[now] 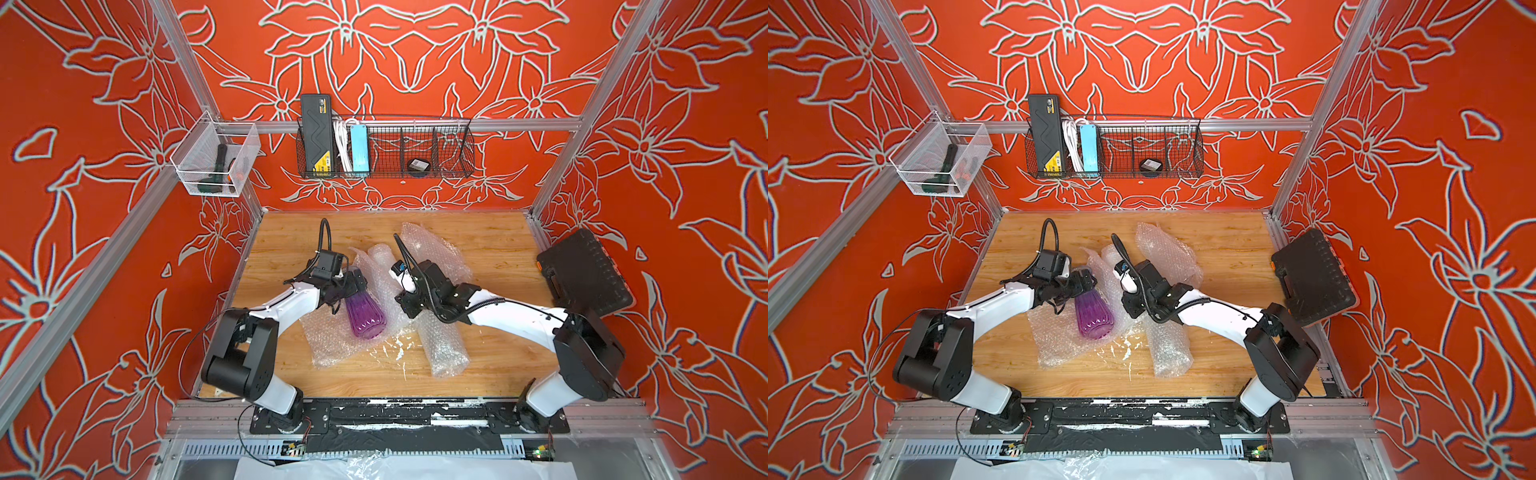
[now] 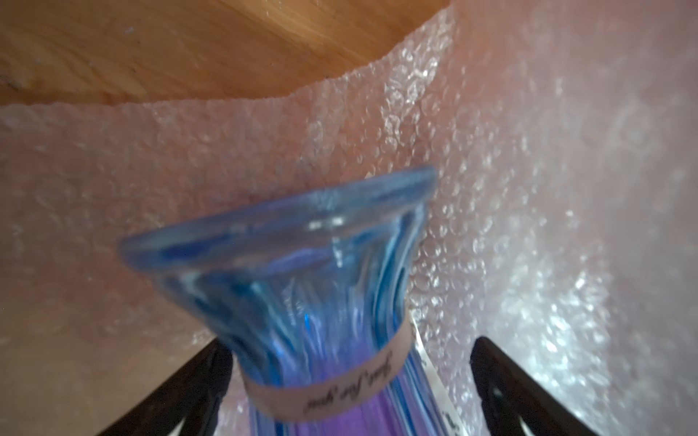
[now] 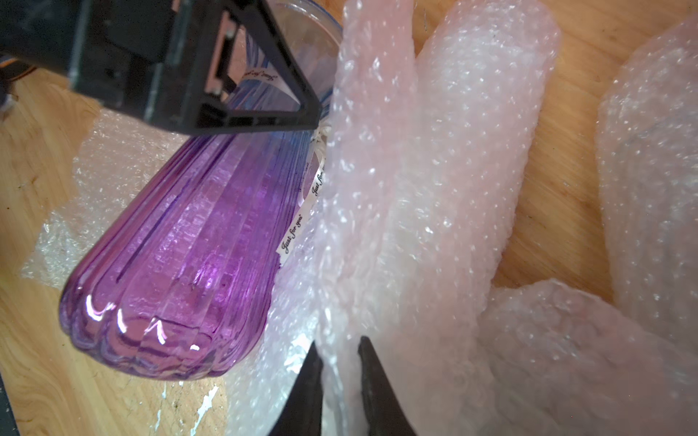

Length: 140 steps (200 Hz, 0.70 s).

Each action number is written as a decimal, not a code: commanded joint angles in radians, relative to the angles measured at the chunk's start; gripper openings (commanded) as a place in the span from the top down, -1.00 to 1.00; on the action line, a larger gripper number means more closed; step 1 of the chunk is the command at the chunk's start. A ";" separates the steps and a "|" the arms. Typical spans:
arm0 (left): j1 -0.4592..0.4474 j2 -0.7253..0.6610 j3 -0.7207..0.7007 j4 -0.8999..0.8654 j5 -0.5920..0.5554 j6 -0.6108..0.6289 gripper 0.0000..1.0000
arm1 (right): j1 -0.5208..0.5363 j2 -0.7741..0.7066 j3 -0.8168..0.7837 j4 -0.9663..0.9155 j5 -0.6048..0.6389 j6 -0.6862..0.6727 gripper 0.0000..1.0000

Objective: Unwrap the vase from the bubble wrap
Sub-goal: Pick up the vase from the bubble wrap.

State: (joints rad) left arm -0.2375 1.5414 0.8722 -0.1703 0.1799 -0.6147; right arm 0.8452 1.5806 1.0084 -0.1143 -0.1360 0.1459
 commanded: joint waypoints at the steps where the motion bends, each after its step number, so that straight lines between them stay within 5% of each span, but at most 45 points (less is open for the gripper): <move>1: -0.003 0.047 0.051 0.002 -0.030 -0.022 -0.87 | 0.003 -0.021 -0.017 0.023 -0.009 0.008 0.62; 84: -0.008 0.187 0.167 -0.073 -0.085 0.047 -0.72 | 0.004 -0.031 -0.042 0.041 -0.009 0.015 0.60; 140: -0.014 0.158 0.160 -0.065 -0.082 0.085 0.20 | -0.001 -0.026 -0.046 0.047 -0.001 0.012 0.57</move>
State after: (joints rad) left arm -0.2489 1.7214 1.0386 -0.2367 0.1181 -0.5755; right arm 0.8452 1.5749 0.9771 -0.0830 -0.1364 0.1501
